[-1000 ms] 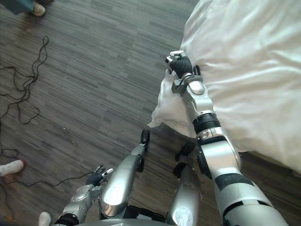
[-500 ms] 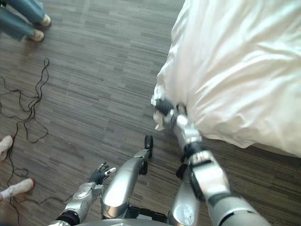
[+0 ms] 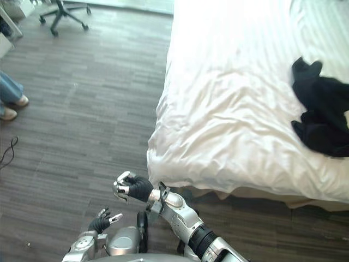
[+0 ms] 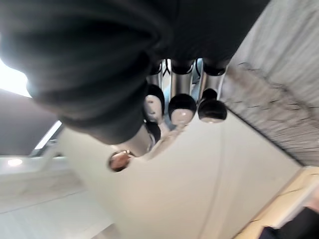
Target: Tidy the bed and pick cloth on bed and put in laundry
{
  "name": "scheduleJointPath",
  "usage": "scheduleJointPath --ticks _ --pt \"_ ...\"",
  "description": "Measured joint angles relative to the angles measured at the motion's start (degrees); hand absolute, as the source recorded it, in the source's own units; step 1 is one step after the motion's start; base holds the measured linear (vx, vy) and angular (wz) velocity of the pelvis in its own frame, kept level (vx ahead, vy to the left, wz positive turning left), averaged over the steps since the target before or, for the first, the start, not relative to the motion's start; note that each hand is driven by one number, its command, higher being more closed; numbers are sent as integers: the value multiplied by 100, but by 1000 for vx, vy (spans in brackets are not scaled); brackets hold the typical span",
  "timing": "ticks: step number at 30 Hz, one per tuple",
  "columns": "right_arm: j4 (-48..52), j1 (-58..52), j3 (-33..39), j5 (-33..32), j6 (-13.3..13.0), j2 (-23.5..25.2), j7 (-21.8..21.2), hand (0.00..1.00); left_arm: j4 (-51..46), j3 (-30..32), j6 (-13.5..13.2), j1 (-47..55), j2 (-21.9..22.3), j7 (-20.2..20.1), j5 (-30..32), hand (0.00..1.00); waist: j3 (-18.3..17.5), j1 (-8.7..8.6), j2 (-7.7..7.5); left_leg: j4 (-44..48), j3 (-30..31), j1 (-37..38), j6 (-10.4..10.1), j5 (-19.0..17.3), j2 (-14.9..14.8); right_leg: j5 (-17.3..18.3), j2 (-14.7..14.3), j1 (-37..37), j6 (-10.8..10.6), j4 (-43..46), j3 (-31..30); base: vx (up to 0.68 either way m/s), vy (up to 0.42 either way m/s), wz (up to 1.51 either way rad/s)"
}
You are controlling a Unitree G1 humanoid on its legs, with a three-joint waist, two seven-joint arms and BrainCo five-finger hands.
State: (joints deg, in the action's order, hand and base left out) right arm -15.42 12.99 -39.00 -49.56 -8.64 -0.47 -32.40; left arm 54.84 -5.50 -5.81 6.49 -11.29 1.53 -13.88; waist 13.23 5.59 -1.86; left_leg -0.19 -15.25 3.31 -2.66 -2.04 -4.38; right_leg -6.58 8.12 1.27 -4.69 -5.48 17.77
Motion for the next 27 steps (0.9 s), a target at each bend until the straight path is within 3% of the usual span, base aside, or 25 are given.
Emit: scheduleJointPath --ticks 4,6,9,11,13,16,18,20,25,27 --pt "310 349 817 -522 -333 106 412 100 149 -4 151 98 8 22 20 0 -101 -5 26 -83 -27 191 -4 -5 15 3 -8 119 -5 0 -111 19 10 -12" --pt "279 567 1416 -546 -529 99 900 100 266 -7 212 120 -31 -4 234 0 -94 -7 57 -74 -28 172 -3 -5 32 2 7 98 -8 1 -130 0 0 0" --pt "-56 1093 2085 -532 -561 -55 1341 100 274 -34 269 47 -41 -119 270 0 28 -22 155 227 -122 -173 32 -79 31 46 71 -314 -2 316 -240 -67 23 -11" --pt "-545 1861 2806 -525 -547 -291 1684 100 269 -128 228 -266 -44 -264 173 0 472 -134 281 675 -153 -609 107 -175 43 131 208 -807 24 814 -323 -184 48 -10" --pt "-1244 2506 3608 -522 -428 -867 1910 100 260 -284 77 -618 37 -409 -29 0 1132 -235 630 908 -301 -1004 138 -244 145 173 386 -1406 2 1262 -593 -270 86 -20" --pt "-2181 2571 4051 -523 -284 -1397 2043 100 272 -351 -27 -714 129 -413 -132 0 1272 -263 862 957 -412 -1401 179 -255 204 122 422 -1906 -28 1314 -785 -114 59 -25" --pt "-2231 2542 4276 -519 -293 -1561 1866 100 280 -349 -106 -732 133 -406 -139 0 1383 -352 942 1006 -503 -1539 203 -239 207 61 401 -2132 17 1363 -919 33 2 -28" --pt "-2205 2533 4345 -398 -308 -1607 1874 100 267 -345 -135 -771 132 -392 -148 0 1387 -464 957 1111 -595 -1569 254 -261 145 65 353 -2201 12 1435 -1012 71 -20 -24" --pt "-1448 1732 4792 -125 -568 -1570 1983 100 131 -254 -233 -890 182 -396 -364 0 1410 -462 917 1219 -663 -1582 258 -375 116 192 354 -2284 -18 1609 -1078 54 -3 -6" --pt "-944 940 5096 217 -671 -1485 2029 100 -47 -67 -231 -878 212 -412 -366 0 1445 -469 793 1347 -787 -1527 256 -508 53 224 335 -2243 -38 1639 -1128 72 20 -16"
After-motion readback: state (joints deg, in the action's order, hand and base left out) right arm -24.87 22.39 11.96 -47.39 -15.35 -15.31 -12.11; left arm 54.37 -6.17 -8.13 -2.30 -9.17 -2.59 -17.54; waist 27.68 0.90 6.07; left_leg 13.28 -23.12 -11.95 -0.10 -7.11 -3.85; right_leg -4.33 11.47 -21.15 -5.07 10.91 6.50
